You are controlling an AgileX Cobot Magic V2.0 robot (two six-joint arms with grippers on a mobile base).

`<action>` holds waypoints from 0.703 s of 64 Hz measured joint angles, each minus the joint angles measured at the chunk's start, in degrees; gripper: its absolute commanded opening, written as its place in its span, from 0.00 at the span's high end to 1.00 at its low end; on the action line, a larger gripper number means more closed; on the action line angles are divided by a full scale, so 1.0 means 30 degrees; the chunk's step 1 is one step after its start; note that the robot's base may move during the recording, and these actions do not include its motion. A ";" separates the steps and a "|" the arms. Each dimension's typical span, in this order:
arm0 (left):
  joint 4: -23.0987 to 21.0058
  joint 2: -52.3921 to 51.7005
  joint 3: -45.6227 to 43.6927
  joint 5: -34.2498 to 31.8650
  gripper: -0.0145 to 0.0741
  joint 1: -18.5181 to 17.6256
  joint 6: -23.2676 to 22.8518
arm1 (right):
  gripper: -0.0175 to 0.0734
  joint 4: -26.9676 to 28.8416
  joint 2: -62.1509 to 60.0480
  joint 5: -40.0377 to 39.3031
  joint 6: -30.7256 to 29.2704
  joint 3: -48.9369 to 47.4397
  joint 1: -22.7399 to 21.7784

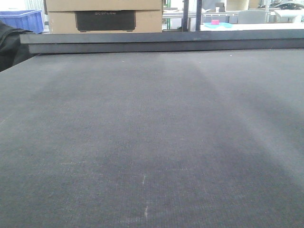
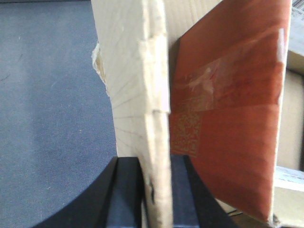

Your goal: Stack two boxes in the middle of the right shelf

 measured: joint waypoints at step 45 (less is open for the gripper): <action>0.0000 0.0000 0.0000 0.0000 0.96 0.0000 0.0000 | 0.98 0.0000 0.0000 0.0000 0.0000 0.0000 0.0000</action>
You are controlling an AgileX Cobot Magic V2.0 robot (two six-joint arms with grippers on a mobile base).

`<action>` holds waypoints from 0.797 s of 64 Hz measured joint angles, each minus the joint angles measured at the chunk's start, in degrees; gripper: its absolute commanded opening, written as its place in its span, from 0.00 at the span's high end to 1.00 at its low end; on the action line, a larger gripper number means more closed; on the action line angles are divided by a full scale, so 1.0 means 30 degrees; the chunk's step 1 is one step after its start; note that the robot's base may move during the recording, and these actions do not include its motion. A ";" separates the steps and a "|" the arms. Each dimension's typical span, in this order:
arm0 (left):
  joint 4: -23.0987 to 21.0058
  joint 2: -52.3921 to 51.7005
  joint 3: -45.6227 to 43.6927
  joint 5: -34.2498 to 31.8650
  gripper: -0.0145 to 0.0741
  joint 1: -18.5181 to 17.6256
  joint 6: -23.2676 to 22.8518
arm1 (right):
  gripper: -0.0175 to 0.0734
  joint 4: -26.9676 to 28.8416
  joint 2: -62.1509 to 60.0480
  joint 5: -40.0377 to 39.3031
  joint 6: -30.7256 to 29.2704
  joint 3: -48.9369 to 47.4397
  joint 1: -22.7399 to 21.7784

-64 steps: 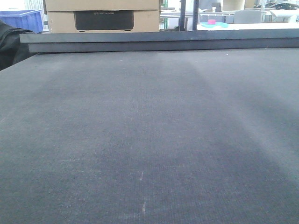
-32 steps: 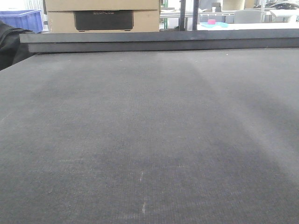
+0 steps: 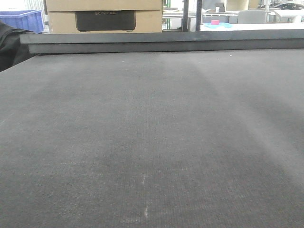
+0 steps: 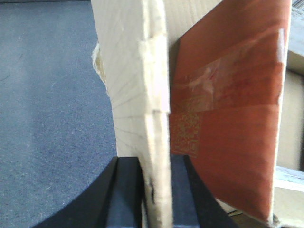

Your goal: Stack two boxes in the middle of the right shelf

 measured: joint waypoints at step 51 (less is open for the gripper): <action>0.0000 0.0034 -0.0041 0.0000 0.96 0.0000 0.0000 | 0.98 0.0037 0.0034 0.0000 0.0000 0.0000 0.0000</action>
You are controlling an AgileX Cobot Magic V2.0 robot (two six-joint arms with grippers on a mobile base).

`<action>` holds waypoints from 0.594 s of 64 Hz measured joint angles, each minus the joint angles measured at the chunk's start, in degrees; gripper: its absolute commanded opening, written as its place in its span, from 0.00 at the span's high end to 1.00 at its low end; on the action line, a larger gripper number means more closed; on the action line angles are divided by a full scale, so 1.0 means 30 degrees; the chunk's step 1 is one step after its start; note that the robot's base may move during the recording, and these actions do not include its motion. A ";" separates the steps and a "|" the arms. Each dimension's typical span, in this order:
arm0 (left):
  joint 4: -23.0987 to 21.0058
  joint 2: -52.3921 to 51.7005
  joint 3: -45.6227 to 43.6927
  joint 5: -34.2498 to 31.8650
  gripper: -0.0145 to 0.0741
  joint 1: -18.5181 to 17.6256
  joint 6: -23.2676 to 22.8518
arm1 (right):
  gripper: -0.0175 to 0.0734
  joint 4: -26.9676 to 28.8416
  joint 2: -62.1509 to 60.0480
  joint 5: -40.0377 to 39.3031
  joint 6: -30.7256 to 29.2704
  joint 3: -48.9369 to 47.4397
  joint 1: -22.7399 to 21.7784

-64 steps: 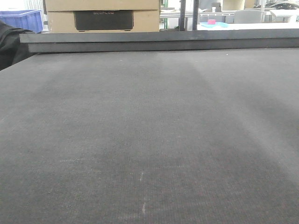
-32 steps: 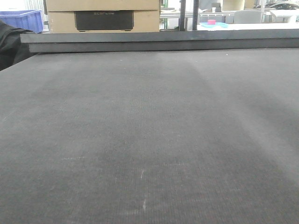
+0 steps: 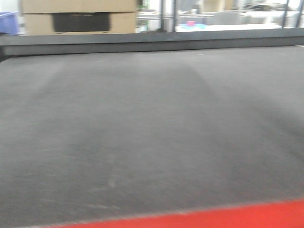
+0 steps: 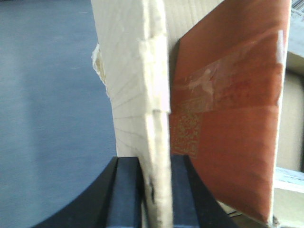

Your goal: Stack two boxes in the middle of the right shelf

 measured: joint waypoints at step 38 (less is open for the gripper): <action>-0.0006 0.0000 0.0000 0.0000 0.96 0.0000 0.0000 | 0.98 0.0000 0.0034 0.0000 0.0000 0.0000 0.0000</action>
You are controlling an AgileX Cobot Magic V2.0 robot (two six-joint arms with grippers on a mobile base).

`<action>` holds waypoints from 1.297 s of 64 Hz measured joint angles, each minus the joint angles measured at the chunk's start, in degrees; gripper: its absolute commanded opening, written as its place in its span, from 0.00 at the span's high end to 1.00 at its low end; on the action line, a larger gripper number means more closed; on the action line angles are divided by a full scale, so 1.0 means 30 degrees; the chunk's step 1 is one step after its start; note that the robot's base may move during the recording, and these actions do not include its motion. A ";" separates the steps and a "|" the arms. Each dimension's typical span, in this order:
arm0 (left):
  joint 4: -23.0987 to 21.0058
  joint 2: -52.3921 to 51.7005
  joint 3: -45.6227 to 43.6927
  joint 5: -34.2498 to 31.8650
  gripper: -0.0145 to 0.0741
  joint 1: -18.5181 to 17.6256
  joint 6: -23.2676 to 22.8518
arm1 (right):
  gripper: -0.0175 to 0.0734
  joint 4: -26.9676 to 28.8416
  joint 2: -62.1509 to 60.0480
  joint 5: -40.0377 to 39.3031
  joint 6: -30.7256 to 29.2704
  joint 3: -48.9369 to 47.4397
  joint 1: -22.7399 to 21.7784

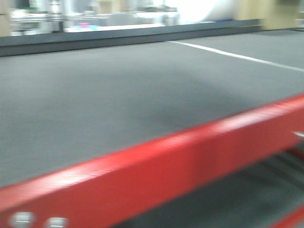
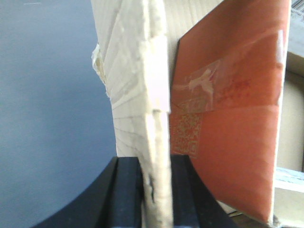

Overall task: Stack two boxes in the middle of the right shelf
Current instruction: 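Drive holding the boxes to the steel shelf with blue bins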

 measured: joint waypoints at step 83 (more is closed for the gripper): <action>0.0000 0.0000 0.0000 0.0000 0.96 0.0000 0.0000 | 0.98 0.0000 0.0000 0.0000 0.0000 0.0000 0.0000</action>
